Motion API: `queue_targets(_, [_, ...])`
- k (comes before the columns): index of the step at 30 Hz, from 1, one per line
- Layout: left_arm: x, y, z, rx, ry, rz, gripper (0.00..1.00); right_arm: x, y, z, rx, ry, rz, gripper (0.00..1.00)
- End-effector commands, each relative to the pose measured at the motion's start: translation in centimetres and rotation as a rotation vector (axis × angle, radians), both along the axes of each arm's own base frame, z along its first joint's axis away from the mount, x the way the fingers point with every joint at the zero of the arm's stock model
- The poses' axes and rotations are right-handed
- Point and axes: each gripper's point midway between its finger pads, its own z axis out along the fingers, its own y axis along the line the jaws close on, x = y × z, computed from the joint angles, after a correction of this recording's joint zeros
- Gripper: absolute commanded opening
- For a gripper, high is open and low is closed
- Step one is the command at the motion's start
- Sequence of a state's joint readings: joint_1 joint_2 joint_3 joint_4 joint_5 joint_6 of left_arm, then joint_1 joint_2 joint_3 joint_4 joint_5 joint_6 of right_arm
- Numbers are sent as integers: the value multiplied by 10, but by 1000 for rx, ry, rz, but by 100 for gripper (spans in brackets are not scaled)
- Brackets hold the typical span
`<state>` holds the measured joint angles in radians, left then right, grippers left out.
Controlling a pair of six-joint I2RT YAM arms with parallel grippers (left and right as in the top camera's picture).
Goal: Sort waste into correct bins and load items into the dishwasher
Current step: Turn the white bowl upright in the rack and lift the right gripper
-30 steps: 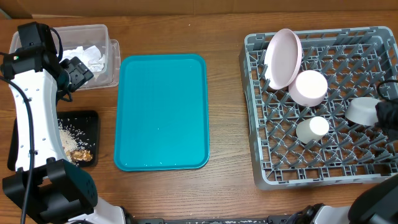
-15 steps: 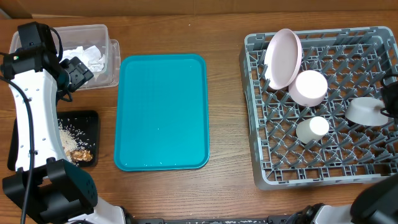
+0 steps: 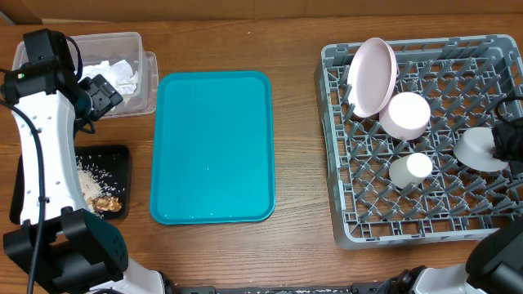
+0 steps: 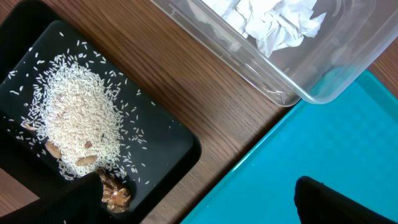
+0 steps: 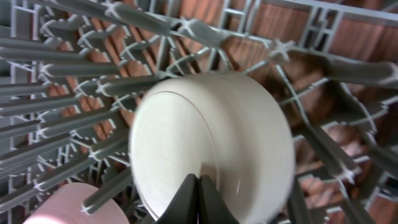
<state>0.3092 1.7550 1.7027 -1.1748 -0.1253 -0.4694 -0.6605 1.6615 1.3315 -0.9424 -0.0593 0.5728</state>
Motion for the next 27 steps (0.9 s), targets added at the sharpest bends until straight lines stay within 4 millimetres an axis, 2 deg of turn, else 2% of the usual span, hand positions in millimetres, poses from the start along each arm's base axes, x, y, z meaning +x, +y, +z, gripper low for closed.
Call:
queue_targets(1, [2,2,9,16,-24,12,100,-15,-8,2,-38,63,-102,4])
queue_targets(7, [2,2,9,16,-24,12,100,-38,-2,3,-15,132,-223,4])
queue_targets(11, [2,2,9,16,-24,12,100,-38,5,28,-20,54,-230,4])
queue_targets(13, [2,2,9,16,-24,12,100,-34,13,48,-18,-23,-190,4])
queue_targets(16, [2,2,9,16,-24,12,100,-20,44,99,0,-239,-21,4])
queue_targets(19, [2,2,9,16,-24,12,100,-17,80,147,4,-433,156,4])
queue_targets(22, [2,2,9,16,-24,12,100,-31,108,187,-45,-557,259,4])
queue_targets(27, [2,2,9,16,-24,12,100,-72,142,211,-103,-606,307,4])
